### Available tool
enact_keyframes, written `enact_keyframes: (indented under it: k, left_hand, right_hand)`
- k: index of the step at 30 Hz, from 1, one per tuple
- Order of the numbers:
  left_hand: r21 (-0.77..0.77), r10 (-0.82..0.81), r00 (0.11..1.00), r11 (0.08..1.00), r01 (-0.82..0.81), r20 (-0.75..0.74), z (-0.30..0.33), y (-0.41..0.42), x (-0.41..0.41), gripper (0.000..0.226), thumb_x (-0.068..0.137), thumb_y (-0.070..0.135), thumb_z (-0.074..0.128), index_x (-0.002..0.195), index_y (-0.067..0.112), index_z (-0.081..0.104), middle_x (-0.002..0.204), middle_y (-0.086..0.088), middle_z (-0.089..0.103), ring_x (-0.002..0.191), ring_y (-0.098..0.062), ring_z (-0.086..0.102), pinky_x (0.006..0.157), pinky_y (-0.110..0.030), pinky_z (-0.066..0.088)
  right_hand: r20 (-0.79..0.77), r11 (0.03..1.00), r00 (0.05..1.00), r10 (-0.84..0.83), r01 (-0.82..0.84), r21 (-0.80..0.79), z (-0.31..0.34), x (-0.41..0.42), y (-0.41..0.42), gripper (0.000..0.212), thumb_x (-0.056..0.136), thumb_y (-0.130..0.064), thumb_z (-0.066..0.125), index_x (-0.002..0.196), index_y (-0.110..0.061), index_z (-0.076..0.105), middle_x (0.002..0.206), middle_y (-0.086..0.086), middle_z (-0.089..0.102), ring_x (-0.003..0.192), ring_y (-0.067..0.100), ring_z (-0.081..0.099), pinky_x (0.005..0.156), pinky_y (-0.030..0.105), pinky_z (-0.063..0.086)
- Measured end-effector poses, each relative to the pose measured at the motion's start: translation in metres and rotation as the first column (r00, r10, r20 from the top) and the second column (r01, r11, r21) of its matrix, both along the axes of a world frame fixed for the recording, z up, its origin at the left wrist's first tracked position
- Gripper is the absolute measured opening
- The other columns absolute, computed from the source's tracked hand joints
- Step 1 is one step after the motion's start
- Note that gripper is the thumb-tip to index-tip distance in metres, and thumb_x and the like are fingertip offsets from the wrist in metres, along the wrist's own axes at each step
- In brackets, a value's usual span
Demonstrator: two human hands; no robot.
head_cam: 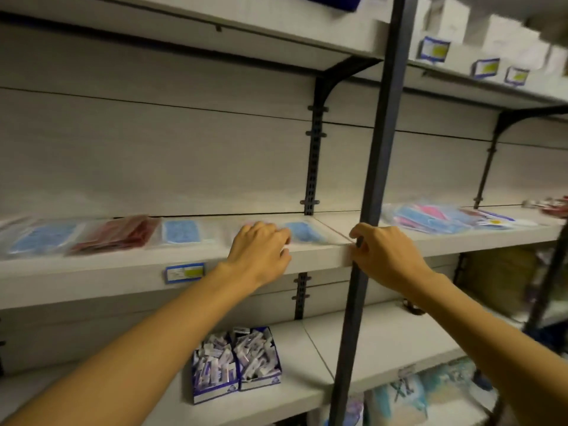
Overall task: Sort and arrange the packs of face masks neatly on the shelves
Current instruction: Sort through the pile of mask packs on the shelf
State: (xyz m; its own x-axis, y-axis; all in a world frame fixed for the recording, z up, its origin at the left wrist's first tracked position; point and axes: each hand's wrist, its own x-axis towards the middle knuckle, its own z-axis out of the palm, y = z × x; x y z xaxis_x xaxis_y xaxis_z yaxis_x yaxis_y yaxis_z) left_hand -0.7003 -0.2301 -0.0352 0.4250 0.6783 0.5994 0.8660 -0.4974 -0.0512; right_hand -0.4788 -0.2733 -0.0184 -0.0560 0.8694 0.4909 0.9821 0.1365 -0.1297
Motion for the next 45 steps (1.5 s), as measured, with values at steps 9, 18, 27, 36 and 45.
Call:
enact_keyframes:
  k: [9,18,27,36,45]
  left_hand:
    - [-0.047,-0.143,0.989,0.988,0.144,0.024,-0.012,0.012,0.197,0.023,0.094,0.028,0.044,0.11,0.016,0.057,0.107,-0.004,0.062,0.097,-0.023,0.056,0.082,-0.035,0.044]
    - [-0.128,-0.184,0.981,0.974,0.189,0.055,-0.02,0.042,0.315,0.024,0.095,0.029,0.043,0.114,0.019,0.055,0.109,-0.003,0.063,0.096,-0.022,0.059,0.083,-0.037,0.05]
    - [-0.106,-0.116,0.993,0.988,0.115,0.001,-0.012,0.118,0.382,0.028,0.092,0.028,0.045,0.116,0.02,0.057,0.114,-0.003,0.063,0.104,-0.025,0.057,0.083,-0.034,0.045]
    - [-0.123,-0.021,1.0,0.992,0.022,0.013,-0.002,0.208,0.432,0.026,0.091,0.027,0.045,0.112,0.018,0.057,0.114,-0.005,0.063,0.101,-0.029,0.058,0.078,-0.033,0.045]
    - [-0.199,0.145,0.988,0.968,-0.153,-0.059,-0.008,0.262,0.467,0.027,0.091,0.042,0.047,0.086,0.017,0.057,0.105,-0.006,0.065,0.095,-0.029,0.058,0.07,-0.031,0.04]
  right_hand:
    - [0.02,0.977,0.977,-0.211,0.211,-0.025,-0.005,0.211,-0.036,0.031,0.095,-0.034,0.056,0.124,-0.023,0.056,0.102,0.001,0.068,0.083,0.016,0.061,0.072,0.029,0.053]
    - [-0.015,0.97,0.969,-0.245,0.244,-0.018,-0.014,0.332,-0.017,0.03,0.093,-0.029,0.059,0.121,-0.017,0.059,0.104,0.007,0.069,0.085,0.02,0.066,0.074,0.032,0.057]
    - [-0.066,0.974,0.973,-0.222,0.217,-0.066,-0.037,0.386,0.058,0.029,0.094,-0.029,0.057,0.122,-0.021,0.057,0.099,0.002,0.069,0.083,0.017,0.063,0.072,0.028,0.055]
    - [-0.109,0.988,0.982,-0.156,0.157,0.004,-0.014,0.446,0.167,0.027,0.094,-0.029,0.057,0.118,-0.019,0.061,0.096,0.003,0.073,0.083,0.02,0.064,0.079,0.039,0.056]
    - [-0.142,0.996,0.986,-0.083,0.085,0.002,-0.022,0.489,0.246,0.027,0.095,-0.029,0.056,0.119,-0.02,0.06,0.1,0.005,0.072,0.087,0.021,0.063,0.079,0.038,0.055]
